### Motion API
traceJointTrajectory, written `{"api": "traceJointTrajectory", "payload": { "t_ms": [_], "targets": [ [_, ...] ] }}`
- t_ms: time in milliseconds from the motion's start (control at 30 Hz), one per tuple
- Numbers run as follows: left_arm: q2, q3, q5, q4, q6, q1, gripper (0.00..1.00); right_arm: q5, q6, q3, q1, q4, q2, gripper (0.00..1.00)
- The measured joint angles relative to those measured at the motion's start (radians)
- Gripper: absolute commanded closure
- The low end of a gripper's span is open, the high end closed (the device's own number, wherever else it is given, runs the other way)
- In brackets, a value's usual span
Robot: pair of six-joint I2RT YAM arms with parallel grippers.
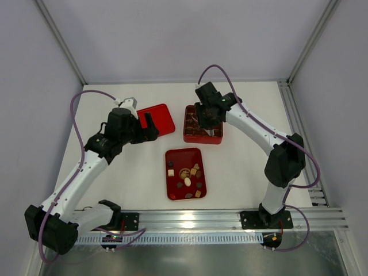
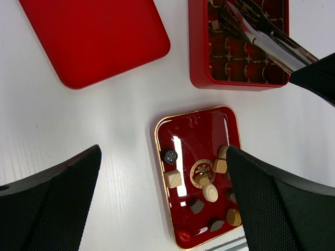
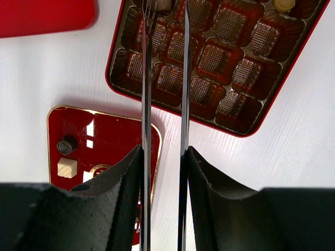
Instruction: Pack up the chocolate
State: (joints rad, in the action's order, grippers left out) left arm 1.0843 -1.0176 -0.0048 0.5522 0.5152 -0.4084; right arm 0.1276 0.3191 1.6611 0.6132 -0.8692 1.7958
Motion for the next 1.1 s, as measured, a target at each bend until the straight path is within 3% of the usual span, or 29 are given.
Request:
{"api": "traceJointTrajectory", "payload": {
  "t_ms": [233,500,767,1100],
  "targets": [
    [0.0,0.0,0.0,0.0,0.0,0.0,0.0,-0.026,0.0,-0.022,0.0,-0.006,-0.041,0.6],
    [0.0,0.0,0.0,0.0,0.0,0.0,0.0,-0.056,0.002,-0.095,0.036,-0.025,-0.246,0.6],
    [0.0,0.0,0.0,0.001,0.0,0.0,0.0,-0.06,0.053,-0.249,0.279,-0.087,-0.429,0.6],
    [0.0,0.0,0.0,0.002,0.0,0.0,0.0,-0.064,0.145,-0.357,0.477,-0.183,-0.463,0.6]
  ]
}}
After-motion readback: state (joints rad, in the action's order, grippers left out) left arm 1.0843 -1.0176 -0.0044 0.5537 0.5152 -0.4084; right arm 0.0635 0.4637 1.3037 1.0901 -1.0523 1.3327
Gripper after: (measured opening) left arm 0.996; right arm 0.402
